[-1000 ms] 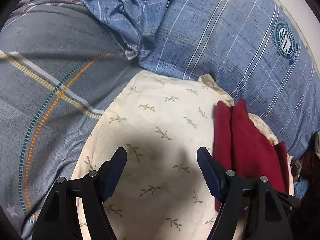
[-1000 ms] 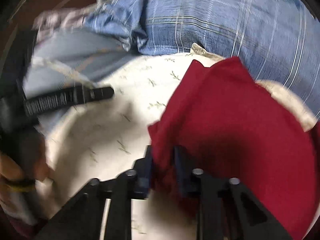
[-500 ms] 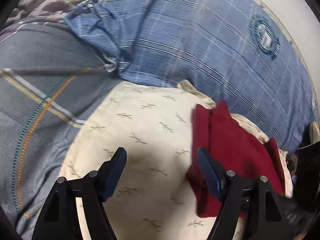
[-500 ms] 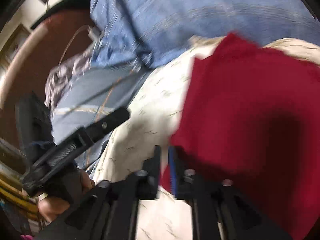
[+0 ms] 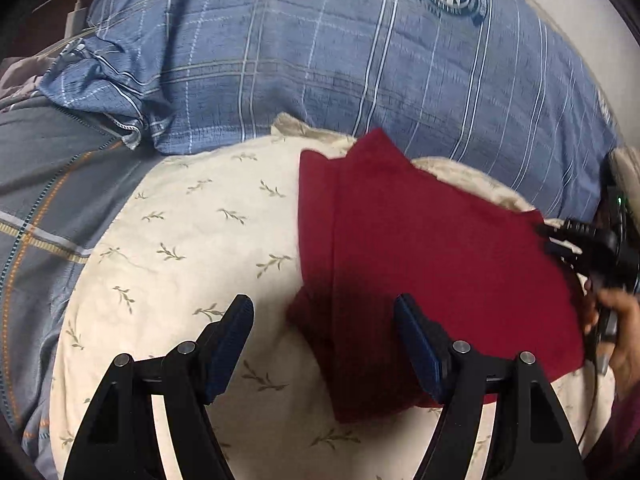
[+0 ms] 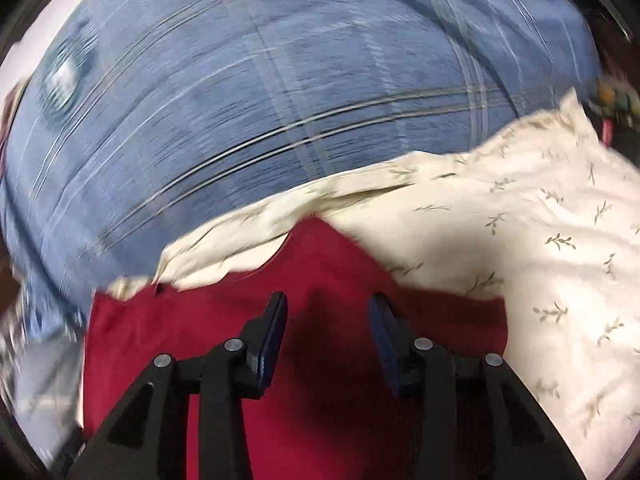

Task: Fold small clothes

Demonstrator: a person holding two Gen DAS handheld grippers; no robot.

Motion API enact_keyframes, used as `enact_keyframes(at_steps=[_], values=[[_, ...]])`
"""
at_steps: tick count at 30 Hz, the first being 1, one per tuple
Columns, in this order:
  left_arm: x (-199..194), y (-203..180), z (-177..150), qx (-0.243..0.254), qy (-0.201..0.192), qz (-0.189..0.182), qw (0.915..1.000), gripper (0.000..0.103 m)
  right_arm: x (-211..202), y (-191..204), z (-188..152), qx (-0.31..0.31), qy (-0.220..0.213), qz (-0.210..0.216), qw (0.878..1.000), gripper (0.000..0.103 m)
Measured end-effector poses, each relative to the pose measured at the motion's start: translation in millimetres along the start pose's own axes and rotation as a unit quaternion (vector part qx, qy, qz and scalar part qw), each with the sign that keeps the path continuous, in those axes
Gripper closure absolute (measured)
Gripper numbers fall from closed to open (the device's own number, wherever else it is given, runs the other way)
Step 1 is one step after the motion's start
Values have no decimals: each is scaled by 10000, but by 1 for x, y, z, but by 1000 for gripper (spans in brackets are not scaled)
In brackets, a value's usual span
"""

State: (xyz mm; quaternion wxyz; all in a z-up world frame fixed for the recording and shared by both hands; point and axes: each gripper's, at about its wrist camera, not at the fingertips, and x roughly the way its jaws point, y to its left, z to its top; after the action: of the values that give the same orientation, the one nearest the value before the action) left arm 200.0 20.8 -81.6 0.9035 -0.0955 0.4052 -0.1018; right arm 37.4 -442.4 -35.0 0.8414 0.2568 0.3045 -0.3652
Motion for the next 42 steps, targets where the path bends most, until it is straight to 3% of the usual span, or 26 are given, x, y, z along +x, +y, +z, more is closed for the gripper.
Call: enact_keyframes(at_steps=[4,6,8,9,12,14,16,18,23,28,32,37,40,42], values=[[7,-1,2,-72,94,-10,9999,31,3,17,-4,-277,-25,-183,9994,59],[6,1,3,-112,90,-29,9999,31,-10,23,-5,-203,-105,41,9997,59],[5,3,3,-149,74,-12,9999,31,-21,28,-6,-213,-298,143,9992,44],[5,3,3,-168,84,-12,9998,31,-18,31,-7,-339,-314,-48,9989,40],[6,4,3,-196,119,12,9997,31,8,36,-8,-680,345,-545,9956,38],[5,5,3,-213,121,29,9997,31,-4,52,-11,-941,40,-690,9932,36],[3,6,3,-266,93,31,9996,31,-19,75,-15,-1085,-40,-369,9934,36],[3,8,3,-319,96,50,9994,31,-27,114,-21,-1283,153,29,9916,36],[4,10,3,-344,123,69,9993,31,-10,223,-50,-1989,994,1027,9695,29],[9,11,4,-388,186,115,9990,31,30,299,-82,-2882,1372,974,9427,29],[11,14,6,-527,173,36,9985,31,65,315,-95,-2951,1711,886,9359,27],[14,15,7,-548,209,30,9983,29,82,325,-107,-3203,1697,807,9285,14],[17,18,9,-648,255,20,9976,27,87,333,-120,-3669,1610,473,9150,15],[19,21,10,-718,287,-47,9970,26,85,334,-125,-3964,1455,309,9060,22]])
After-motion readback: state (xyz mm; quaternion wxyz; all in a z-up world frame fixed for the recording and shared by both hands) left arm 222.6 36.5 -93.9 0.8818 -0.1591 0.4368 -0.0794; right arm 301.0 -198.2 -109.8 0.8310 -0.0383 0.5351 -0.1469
